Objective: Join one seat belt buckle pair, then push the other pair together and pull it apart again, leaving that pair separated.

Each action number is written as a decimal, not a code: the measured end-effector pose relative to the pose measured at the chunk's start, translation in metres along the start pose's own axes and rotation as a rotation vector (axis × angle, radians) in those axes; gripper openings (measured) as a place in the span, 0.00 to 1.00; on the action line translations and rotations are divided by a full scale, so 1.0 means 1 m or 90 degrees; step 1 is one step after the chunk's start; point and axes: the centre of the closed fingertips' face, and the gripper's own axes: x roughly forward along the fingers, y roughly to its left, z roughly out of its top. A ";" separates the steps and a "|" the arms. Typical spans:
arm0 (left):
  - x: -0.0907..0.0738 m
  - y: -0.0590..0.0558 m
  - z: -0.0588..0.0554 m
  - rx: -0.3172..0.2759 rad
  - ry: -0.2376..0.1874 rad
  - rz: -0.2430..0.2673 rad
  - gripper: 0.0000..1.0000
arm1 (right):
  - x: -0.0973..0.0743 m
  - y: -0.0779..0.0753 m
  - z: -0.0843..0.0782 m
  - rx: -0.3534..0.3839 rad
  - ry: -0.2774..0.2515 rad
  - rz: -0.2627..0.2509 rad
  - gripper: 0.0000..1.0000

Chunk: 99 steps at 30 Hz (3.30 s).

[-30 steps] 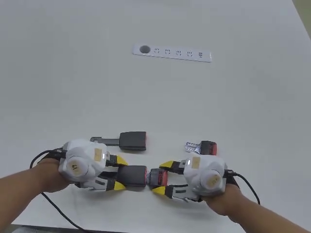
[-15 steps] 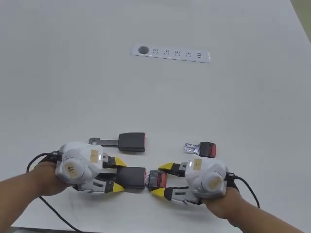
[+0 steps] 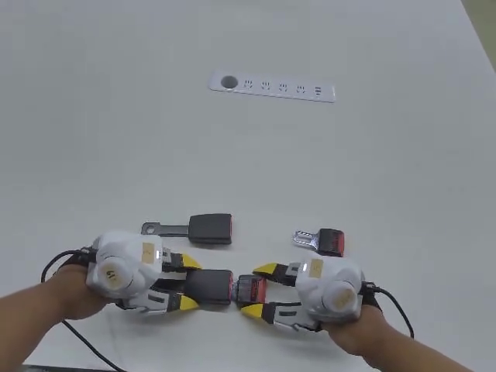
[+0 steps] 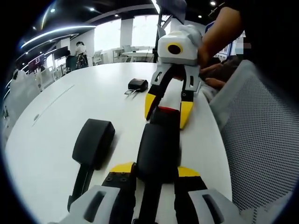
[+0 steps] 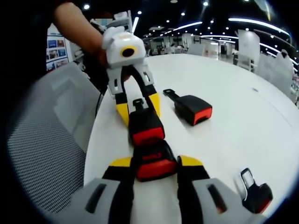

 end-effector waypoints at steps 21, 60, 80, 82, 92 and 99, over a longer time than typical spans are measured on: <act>-0.022 0.001 0.014 -0.063 0.012 0.084 0.63 | -0.025 -0.011 0.024 0.008 -0.044 -0.076 0.76; -0.011 0.099 0.023 -0.023 0.036 0.082 0.61 | -0.097 -0.123 -0.055 0.052 0.069 -0.088 0.64; -0.001 0.089 0.023 0.015 0.044 0.030 0.35 | -0.089 -0.122 -0.057 -0.028 0.081 -0.056 0.46; -0.002 0.088 0.023 0.022 0.045 0.026 0.35 | -0.088 -0.122 -0.057 -0.032 0.075 -0.054 0.44; -0.003 0.092 0.022 0.041 0.042 0.015 0.34 | -0.091 -0.120 -0.050 -0.035 0.048 -0.044 0.36; -0.002 0.094 0.019 0.038 0.039 0.007 0.34 | -0.091 -0.119 -0.047 -0.023 0.032 -0.039 0.35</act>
